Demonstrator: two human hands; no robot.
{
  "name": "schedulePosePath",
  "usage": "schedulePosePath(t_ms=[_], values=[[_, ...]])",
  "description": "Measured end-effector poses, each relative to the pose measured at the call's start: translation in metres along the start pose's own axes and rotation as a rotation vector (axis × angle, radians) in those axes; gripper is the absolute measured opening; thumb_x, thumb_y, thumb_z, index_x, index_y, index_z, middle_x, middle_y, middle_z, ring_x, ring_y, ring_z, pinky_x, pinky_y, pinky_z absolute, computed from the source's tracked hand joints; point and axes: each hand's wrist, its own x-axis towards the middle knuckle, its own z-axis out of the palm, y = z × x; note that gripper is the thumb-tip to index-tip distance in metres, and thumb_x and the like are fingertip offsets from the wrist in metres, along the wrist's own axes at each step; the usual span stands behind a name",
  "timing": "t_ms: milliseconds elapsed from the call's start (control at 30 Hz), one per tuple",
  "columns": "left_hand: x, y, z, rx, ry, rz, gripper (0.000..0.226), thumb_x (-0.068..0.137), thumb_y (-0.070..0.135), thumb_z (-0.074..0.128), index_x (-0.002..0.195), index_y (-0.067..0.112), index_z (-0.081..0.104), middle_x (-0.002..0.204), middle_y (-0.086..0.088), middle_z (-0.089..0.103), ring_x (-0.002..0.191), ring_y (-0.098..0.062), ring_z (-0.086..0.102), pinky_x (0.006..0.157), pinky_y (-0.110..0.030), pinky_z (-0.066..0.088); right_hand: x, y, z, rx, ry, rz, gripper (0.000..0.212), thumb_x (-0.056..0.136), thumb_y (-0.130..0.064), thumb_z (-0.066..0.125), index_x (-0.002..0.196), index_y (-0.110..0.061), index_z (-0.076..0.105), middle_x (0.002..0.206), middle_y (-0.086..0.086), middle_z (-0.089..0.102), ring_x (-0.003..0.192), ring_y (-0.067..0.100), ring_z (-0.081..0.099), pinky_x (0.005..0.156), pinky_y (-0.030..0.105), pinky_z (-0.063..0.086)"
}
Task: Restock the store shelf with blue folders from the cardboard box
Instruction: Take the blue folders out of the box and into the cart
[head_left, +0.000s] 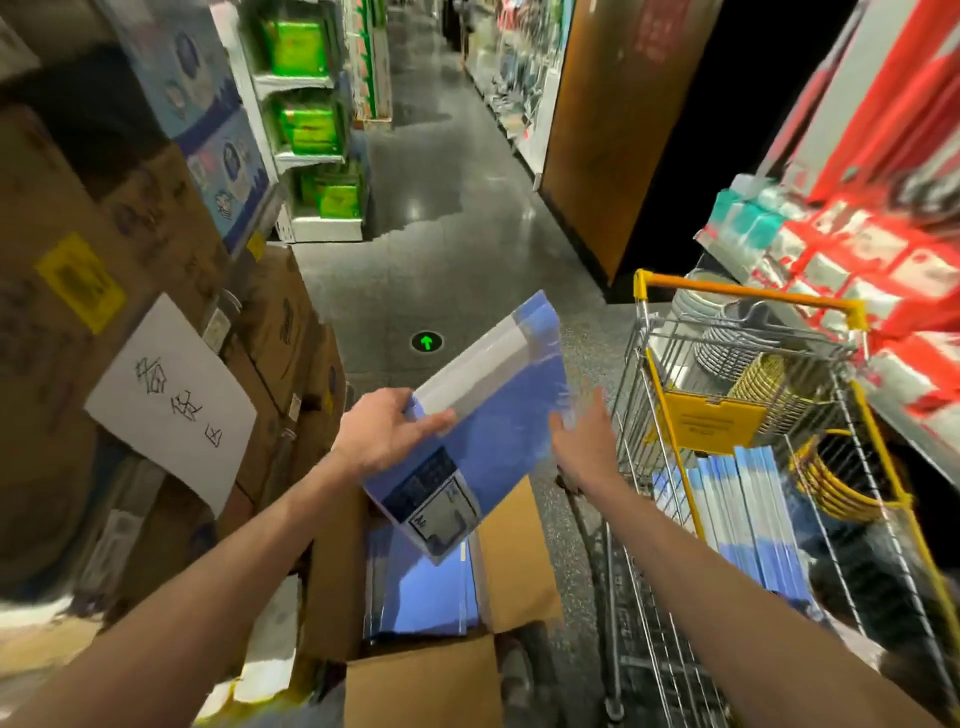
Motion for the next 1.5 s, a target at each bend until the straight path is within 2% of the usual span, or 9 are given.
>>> schedulePosePath(t_ms=[233, 433, 533, 733, 933, 1133, 1267, 1400, 1500], values=[[-0.045, 0.035, 0.010, -0.672, -0.032, -0.039, 0.049, 0.083, 0.050, 0.079, 0.067, 0.014, 0.050, 0.054, 0.008, 0.046, 0.051, -0.009, 0.037, 0.047, -0.021, 0.029, -0.040, 0.032, -0.054, 0.353, 0.057, 0.248, 0.115, 0.063, -0.077, 0.075, 0.152, -0.016, 0.034, 0.151, 0.005, 0.047, 0.130, 0.032, 0.053, 0.106, 0.055, 0.046], [-0.065, 0.099, 0.042, -1.044, -0.179, -0.153, 0.049, 0.081, 0.045, 0.082, 0.084, -0.001, 0.065, 0.082, -0.014, 0.075, 0.072, -0.025, 0.069, 0.065, -0.034, 0.055, -0.067, 0.071, -0.119, 0.770, 0.023, 0.193, 0.044, 0.089, -0.038, 0.072, 0.127, -0.019, 0.059, 0.115, -0.001, 0.073, 0.093, 0.021, 0.075, 0.067, 0.036, 0.061], [-0.074, 0.137, 0.064, -1.050, -0.263, -0.195, 0.035, 0.087, 0.040, 0.076, 0.092, 0.007, 0.067, 0.087, -0.012, 0.077, 0.074, -0.022, 0.075, 0.064, -0.032, 0.059, -0.076, 0.092, -0.157, 0.909, 0.171, 0.180, 0.040, 0.088, -0.033, 0.074, 0.122, -0.015, 0.066, 0.114, 0.006, 0.074, 0.098, 0.027, 0.074, 0.078, 0.042, 0.060], [-0.079, 0.223, 0.144, -0.902, -0.434, -0.245, 0.065, 0.084, 0.054, 0.075, 0.109, -0.005, 0.070, 0.092, -0.015, 0.078, 0.081, -0.031, 0.076, 0.080, -0.044, 0.061, -0.097, 0.145, -0.252, 0.916, 0.413, 0.195, 0.012, 0.094, -0.029, 0.069, 0.104, -0.021, 0.071, 0.107, 0.005, 0.076, 0.100, 0.030, 0.072, 0.093, 0.055, 0.056], [-0.090, 0.312, 0.230, -0.727, -0.528, -0.136, 0.047, 0.092, 0.058, 0.063, 0.108, 0.014, 0.072, 0.071, 0.001, 0.072, 0.057, -0.013, 0.065, 0.057, -0.031, 0.050, -0.121, 0.212, -0.359, 0.890, 0.447, 0.212, 0.015, 0.097, -0.025, 0.065, 0.104, -0.013, 0.070, 0.103, 0.006, 0.077, 0.091, 0.029, 0.073, 0.083, 0.049, 0.060], [-0.094, 0.365, 0.295, -0.732, -0.489, -0.224, 0.045, 0.088, 0.059, 0.067, 0.102, 0.016, 0.074, 0.088, -0.004, 0.076, 0.067, -0.019, 0.070, 0.053, -0.026, 0.051, -0.131, 0.274, -0.405, 0.763, 0.395, 0.230, 0.029, 0.095, -0.030, 0.067, 0.109, -0.005, 0.070, 0.104, 0.008, 0.077, 0.096, 0.030, 0.073, 0.086, 0.049, 0.060], [-0.091, 0.376, 0.327, -0.663, -0.412, -0.253, 0.044, 0.085, 0.053, 0.075, 0.100, 0.012, 0.068, 0.092, -0.006, 0.075, 0.076, -0.023, 0.073, 0.057, -0.031, 0.055, -0.108, 0.311, -0.400, 0.538, 0.401, 0.257, 0.064, 0.078, -0.064, 0.071, 0.090, -0.001, 0.067, 0.093, 0.020, 0.071, 0.090, 0.043, 0.068, 0.076, 0.059, 0.057], [-0.072, 0.377, 0.346, -0.654, -0.367, -0.279, 0.044, 0.085, 0.046, 0.077, 0.105, 0.008, 0.064, 0.106, -0.012, 0.073, 0.087, -0.029, 0.073, 0.073, -0.043, 0.060, -0.077, 0.311, -0.403, 0.406, 0.425, 0.368, 0.039, 0.091, -0.044, 0.066, 0.063, -0.022, 0.051, 0.069, 0.001, 0.058, 0.067, 0.023, 0.053, 0.058, 0.033, 0.038], [-0.049, 0.379, 0.357, -0.656, -0.352, -0.314, 0.047, 0.086, 0.039, 0.079, 0.110, 0.000, 0.067, 0.104, -0.014, 0.072, 0.082, -0.027, 0.070, 0.057, -0.029, 0.054, -0.040, 0.320, -0.403, 0.308, 0.328, 0.468, 0.041, 0.094, -0.042, 0.062, 0.064, -0.018, 0.049, 0.067, 0.000, 0.050, 0.061, 0.018, 0.046, 0.054, 0.032, 0.030]])
